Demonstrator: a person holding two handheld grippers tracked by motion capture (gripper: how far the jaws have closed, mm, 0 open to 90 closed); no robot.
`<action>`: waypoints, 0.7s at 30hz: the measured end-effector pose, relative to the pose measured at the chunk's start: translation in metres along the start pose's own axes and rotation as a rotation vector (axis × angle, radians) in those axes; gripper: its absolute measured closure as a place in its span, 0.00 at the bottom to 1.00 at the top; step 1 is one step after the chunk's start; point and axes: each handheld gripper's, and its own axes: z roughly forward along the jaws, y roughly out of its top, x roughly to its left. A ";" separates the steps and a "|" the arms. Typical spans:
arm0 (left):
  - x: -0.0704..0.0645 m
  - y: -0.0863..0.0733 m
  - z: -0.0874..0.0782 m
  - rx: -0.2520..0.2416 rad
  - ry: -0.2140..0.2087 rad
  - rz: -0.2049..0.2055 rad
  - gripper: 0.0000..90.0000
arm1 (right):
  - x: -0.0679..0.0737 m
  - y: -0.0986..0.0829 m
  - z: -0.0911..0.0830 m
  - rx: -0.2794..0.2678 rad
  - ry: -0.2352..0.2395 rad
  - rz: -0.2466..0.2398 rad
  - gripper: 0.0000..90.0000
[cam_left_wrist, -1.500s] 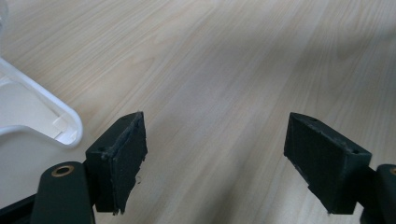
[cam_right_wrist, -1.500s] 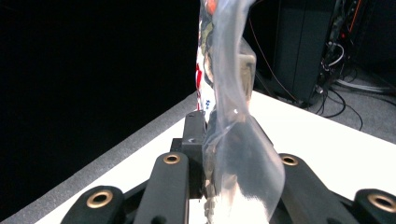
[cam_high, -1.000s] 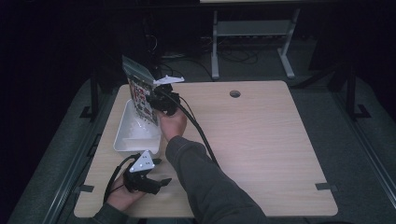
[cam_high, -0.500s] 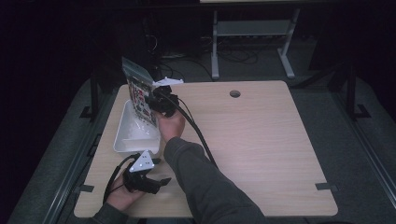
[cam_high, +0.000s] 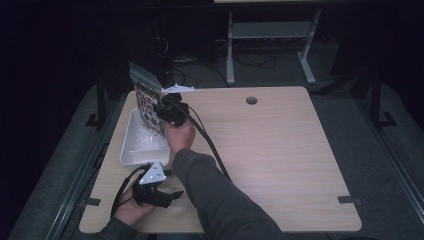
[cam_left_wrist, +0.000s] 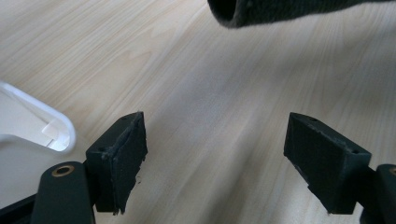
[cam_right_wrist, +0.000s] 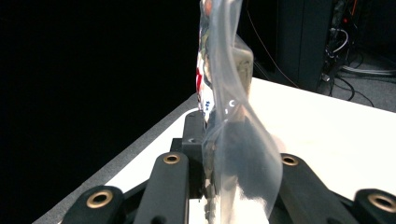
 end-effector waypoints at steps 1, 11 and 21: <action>0.000 0.000 0.000 0.001 0.001 0.002 0.23 | 0.000 -0.001 0.001 -0.003 -0.005 -0.001 0.84; 0.001 -0.001 0.000 0.004 0.006 -0.001 0.23 | -0.006 -0.019 0.005 0.015 -0.025 -0.037 0.83; 0.001 -0.001 0.001 0.007 0.008 -0.003 0.23 | -0.001 -0.021 0.001 0.047 -0.053 -0.131 0.83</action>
